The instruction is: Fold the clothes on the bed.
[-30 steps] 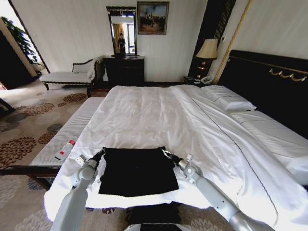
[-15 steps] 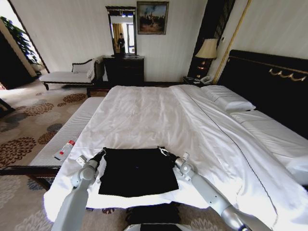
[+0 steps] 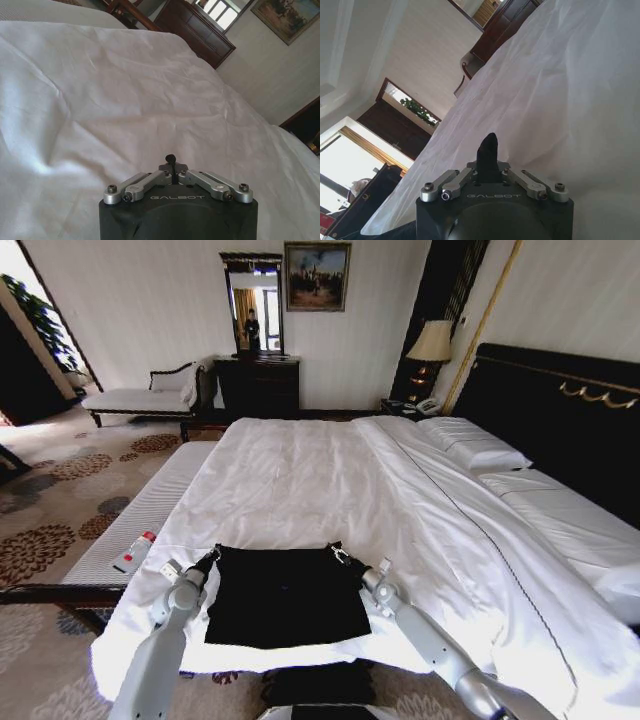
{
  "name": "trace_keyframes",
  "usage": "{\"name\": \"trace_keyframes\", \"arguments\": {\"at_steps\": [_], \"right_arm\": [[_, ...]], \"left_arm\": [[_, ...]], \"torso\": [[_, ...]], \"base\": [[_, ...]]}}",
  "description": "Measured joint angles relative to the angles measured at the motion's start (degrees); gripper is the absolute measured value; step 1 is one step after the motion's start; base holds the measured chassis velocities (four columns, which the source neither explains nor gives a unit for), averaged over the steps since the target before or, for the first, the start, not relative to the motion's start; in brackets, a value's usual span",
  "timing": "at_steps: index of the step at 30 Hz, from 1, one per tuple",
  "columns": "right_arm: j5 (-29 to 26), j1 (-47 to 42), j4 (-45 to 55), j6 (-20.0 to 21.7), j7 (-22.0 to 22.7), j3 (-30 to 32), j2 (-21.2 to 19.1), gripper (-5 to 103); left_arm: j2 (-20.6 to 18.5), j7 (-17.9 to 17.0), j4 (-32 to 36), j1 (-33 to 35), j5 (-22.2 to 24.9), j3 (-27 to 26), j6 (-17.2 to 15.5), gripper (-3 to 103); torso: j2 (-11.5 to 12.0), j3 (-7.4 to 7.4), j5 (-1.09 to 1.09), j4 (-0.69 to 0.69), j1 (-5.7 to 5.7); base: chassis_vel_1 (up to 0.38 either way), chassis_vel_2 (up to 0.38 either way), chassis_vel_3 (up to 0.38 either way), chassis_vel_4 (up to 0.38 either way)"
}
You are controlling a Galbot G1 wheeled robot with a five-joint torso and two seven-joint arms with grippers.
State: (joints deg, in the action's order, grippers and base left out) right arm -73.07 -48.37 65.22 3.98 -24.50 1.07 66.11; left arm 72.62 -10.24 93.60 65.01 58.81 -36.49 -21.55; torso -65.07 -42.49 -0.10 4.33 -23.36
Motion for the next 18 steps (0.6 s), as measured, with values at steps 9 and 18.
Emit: {"name": "trace_keyframes", "arguments": {"at_steps": [9,18], "right_arm": [[-4.76,-4.17,9.32,-4.46,1.27,6.27,0.68,1],[-6.14,-12.88,26.53,-12.56,0.13,14.26,-3.04,1]], "left_arm": [[0.13,0.20,0.81,0.06,1.36,-1.15,0.11,1],[-0.62,1.28,14.22,3.07,5.51,-2.92,0.88,1]], "torso": [[0.00,0.01,0.00,-0.01,0.00],[0.00,0.01,0.00,0.02,0.00]], "base": [[0.000,0.000,0.000,0.000],[0.000,0.000,0.000,0.000]]}}
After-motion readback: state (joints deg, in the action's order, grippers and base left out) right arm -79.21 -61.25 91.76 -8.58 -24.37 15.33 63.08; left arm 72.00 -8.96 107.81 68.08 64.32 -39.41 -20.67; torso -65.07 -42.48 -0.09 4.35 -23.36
